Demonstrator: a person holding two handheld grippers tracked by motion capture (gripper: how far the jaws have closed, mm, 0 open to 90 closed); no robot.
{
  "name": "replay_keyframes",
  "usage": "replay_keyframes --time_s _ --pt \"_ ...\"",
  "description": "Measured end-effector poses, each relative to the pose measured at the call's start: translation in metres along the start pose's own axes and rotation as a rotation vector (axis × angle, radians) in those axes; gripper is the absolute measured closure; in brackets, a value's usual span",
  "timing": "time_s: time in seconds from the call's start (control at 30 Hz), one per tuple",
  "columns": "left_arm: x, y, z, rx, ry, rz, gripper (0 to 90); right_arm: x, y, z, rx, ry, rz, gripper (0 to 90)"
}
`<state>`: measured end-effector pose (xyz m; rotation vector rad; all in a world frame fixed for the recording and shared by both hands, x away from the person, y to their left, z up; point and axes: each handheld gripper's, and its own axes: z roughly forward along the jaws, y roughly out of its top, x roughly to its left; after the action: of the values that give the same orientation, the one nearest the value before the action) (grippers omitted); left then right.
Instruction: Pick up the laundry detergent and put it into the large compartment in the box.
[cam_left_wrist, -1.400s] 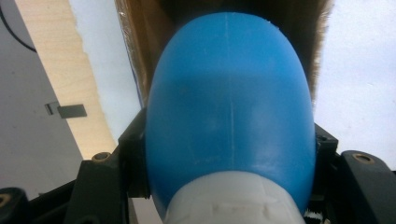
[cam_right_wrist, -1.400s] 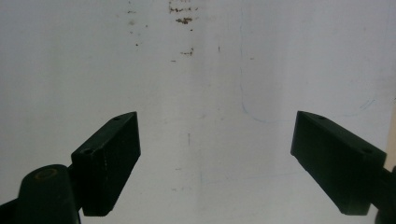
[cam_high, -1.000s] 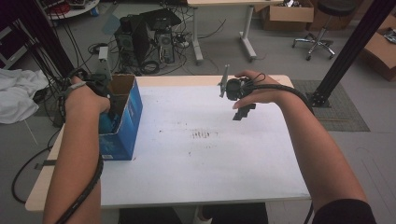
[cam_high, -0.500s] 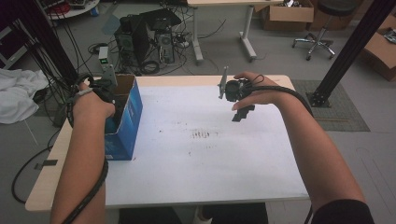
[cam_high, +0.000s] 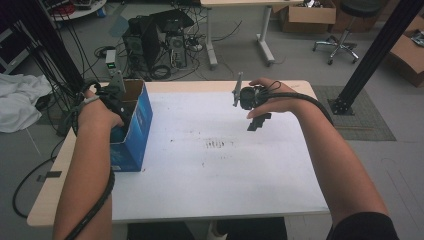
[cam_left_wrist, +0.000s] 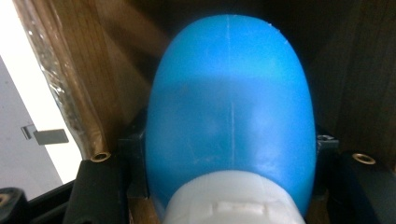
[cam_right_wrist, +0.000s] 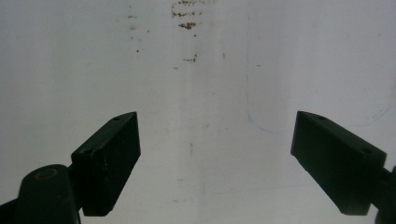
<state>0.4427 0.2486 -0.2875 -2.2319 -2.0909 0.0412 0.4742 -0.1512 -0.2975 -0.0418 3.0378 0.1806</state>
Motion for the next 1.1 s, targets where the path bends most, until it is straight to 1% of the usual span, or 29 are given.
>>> replay_keyframes --time_s 0.07,0.2,0.5,0.53,0.57,0.6,0.67,0.7,0.77,0.8,0.87,0.93,1.1 --pt "-0.001 0.000 0.000 -0.011 0.004 0.003 37.5 0.000 0.000 0.000 0.004 -0.001 0.001 15.9" --pt "-0.003 0.000 0.000 0.007 0.011 0.002 37.4 0.000 -0.001 -0.002 0.001 -0.004 0.003 15.9" --pt "-0.003 0.000 -0.001 -0.008 0.012 -0.001 37.3 0.002 -0.002 -0.003 0.003 -0.007 0.004 15.9" --pt "-0.003 -0.001 -0.001 -0.011 0.016 -0.008 37.2 0.002 -0.002 -0.003 0.003 -0.007 0.002 15.9" --pt "-0.002 -0.001 -0.002 -0.007 0.018 -0.007 36.3 0.002 -0.002 -0.004 0.003 -0.007 0.002 15.9" --pt "-0.003 -0.001 -0.003 -0.015 0.014 -0.006 35.2 0.003 -0.002 -0.004 0.003 -0.007 0.001 15.9" --pt "-0.003 -0.002 -0.003 -0.015 0.000 0.002 33.1 0.003 -0.002 -0.004 0.003 -0.009 0.001 15.9" --pt "-0.003 -0.002 -0.005 -0.031 -0.003 0.005 31.7 0.003 -0.002 -0.004 0.003 -0.008 0.002 15.9" --pt "-0.003 -0.003 -0.006 -0.030 -0.001 0.003 31.2 0.003 -0.001 -0.003 0.002 -0.007 0.002 15.9" --pt "-0.004 -0.003 -0.007 -0.032 0.004 0.012 31.1 0.003 0.000 -0.003 0.002 -0.006 -0.001 15.9" --pt "-0.004 -0.003 -0.009 -0.042 0.006 0.017 30.6 0.003 0.001 -0.003 0.004 -0.006 -0.006 15.9" --pt "-0.005 -0.004 -0.010 -0.036 0.005 0.017 29.5 0.004 0.002 -0.003 0.003 -0.005 -0.008 15.9" --pt "-0.005 -0.005 -0.015 -0.040 0.007 0.023 28.1 0.004 0.003 -0.004 0.002 -0.008 -0.008 15.9"
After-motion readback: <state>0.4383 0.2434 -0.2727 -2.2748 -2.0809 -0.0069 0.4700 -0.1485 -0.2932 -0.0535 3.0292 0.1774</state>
